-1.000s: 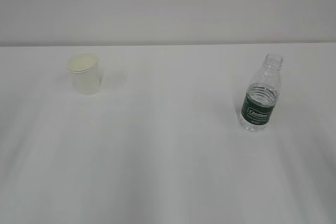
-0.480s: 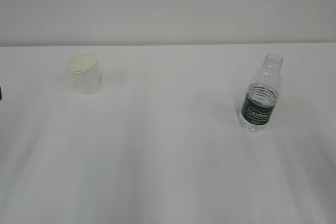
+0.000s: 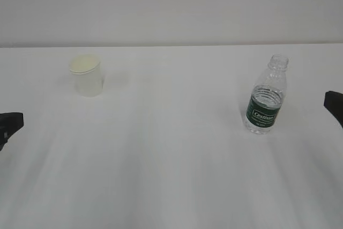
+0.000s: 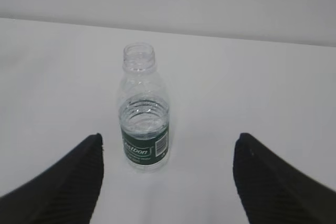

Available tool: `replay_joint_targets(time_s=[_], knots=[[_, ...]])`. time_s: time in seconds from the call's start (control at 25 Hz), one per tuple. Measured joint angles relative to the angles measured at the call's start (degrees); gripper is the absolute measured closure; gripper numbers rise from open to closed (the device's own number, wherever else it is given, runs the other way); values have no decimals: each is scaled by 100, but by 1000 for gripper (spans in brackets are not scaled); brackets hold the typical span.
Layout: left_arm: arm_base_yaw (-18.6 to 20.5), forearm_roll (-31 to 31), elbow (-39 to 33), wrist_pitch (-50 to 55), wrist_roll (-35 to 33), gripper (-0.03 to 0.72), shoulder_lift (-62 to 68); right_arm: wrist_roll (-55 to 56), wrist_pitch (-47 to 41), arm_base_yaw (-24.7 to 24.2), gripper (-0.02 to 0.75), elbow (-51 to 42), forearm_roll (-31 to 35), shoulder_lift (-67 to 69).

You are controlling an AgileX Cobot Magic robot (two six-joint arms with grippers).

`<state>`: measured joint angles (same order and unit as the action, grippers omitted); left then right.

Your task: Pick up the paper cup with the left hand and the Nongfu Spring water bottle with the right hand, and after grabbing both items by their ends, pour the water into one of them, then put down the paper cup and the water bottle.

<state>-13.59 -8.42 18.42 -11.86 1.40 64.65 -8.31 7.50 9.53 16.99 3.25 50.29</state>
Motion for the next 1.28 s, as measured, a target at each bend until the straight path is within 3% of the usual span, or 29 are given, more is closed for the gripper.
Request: replay_joint_targets(time_s=[0.28,0.8,1.08,1.28], knots=[[-10,-139,-307,-399,98,165,46,492,543,164,164,-328,0,307],[-682,-44,-913,-1530,146,179,139,831,1274,164,164,-718,0,789],[-906,119,-982,-1959,296,183,722,1230,2398,164,164,-1154,-547,1361],[-928,543,-1215,-2755,718,183,1244,1252,2673,164,164,-1289,-852,1453]])
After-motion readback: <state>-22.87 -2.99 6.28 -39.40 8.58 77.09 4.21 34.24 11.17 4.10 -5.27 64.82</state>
